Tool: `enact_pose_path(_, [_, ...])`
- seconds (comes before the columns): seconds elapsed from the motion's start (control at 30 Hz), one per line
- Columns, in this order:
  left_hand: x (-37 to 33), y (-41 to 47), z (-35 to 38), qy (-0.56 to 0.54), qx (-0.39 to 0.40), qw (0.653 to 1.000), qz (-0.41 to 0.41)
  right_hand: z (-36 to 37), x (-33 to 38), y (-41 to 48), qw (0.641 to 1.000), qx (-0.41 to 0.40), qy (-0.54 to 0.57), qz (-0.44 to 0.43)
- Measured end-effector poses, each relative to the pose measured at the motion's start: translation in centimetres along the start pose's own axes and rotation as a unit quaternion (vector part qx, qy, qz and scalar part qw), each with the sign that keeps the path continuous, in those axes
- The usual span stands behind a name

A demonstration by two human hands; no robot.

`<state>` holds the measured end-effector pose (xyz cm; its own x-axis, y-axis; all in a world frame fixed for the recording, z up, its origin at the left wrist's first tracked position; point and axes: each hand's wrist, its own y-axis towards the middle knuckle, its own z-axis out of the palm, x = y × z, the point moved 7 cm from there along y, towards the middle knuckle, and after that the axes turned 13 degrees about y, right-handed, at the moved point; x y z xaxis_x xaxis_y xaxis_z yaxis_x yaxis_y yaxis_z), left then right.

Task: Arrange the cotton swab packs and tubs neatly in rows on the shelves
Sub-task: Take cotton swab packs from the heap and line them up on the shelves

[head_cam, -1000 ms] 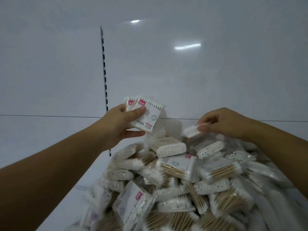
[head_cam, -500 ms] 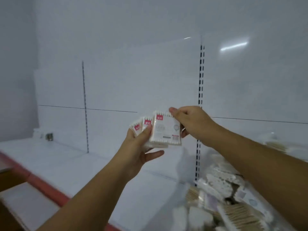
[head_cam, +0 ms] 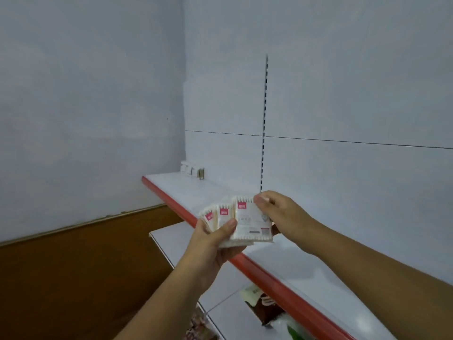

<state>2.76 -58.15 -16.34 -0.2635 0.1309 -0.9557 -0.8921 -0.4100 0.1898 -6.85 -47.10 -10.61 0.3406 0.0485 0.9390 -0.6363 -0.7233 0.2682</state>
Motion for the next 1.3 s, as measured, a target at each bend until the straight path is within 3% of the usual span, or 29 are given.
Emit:
enact_pose_path(0.17, [2.8, 5.6, -7.9, 0.038, -0.006, 0.998, -0.04, 4.3, -6.0, 8.2, 0.992, 0.107, 0.046, 0.053])
enact_pose_path(0.53, [4.3, 21.7, -23.7, -0.009, -0.009, 0.995, -0.098, 12.3, -13.0, 29.5, 0.985, 0.108, 0.111, 0.075])
enact_pose_path(0.77, [5.3, 32.1, -36.9, -0.007, -0.051, 0.995, -0.088, 17.2, -16.7, 40.9, 0.993, 0.002, 0.096, 0.074])
enact_pose_path(0.97, [4.7, 40.9, -47.5, -0.058, 0.017, 0.991, -0.123, 21.3, -18.2, 49.7, 0.988, -0.096, 0.087, 0.089])
enact_pose_path(1.13, [3.6, 47.8, -51.9, -0.081, 0.093, 0.984, -0.132, 22.3, -19.7, 55.4, 0.972, -0.212, 0.051, 0.083])
enact_pose_path(1.3, [3.3, 55.8, -55.7, -0.094, 0.107, 0.979, -0.148, 22.1, -21.3, 61.3, 0.961, -0.267, -0.01, 0.068])
